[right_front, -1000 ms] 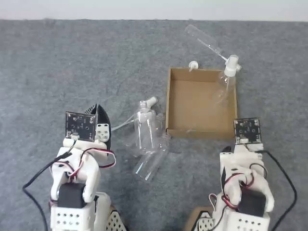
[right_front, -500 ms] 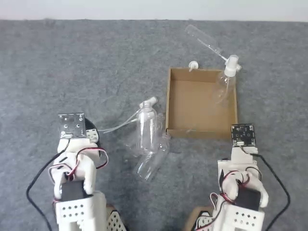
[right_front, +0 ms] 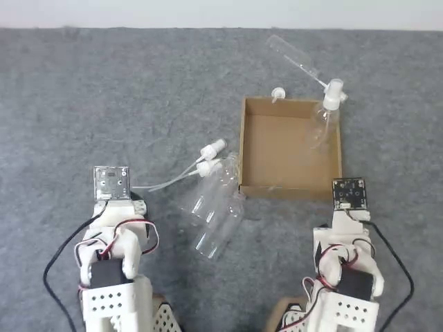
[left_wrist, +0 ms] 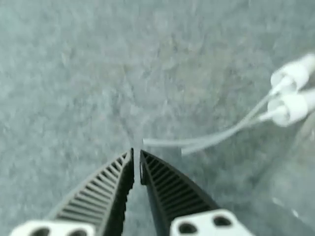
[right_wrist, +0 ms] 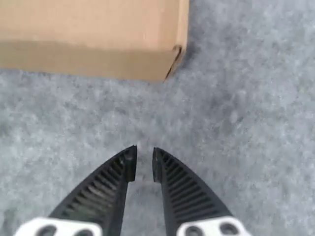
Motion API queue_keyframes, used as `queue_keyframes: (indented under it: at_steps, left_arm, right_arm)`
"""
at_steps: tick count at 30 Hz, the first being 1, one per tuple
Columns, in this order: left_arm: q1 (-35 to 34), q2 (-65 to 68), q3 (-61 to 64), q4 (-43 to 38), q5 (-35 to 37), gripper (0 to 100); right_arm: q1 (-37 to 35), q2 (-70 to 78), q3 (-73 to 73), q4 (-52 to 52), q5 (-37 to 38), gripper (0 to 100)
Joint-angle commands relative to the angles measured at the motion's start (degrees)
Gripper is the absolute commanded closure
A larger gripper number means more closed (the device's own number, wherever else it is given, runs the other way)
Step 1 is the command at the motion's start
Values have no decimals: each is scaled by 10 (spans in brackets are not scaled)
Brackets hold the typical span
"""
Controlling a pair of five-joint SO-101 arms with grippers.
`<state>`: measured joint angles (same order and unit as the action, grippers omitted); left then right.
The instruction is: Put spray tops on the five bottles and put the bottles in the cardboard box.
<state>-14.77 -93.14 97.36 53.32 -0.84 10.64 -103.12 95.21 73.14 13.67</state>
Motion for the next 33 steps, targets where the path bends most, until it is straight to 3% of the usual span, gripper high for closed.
queue_keyframes:
  at_steps: [1,7,33]
  left_arm:
    - [-3,-10,-3,4,-5,985]
    - [-2,-11,-3,43,-4,986]
    - [-3,-11,-5,43,-4,986]
  right_arm:
    - [3,-9,12,18,4,989]
    - [2,-9,12,18,4,989]
    - [2,-9,12,18,4,989]
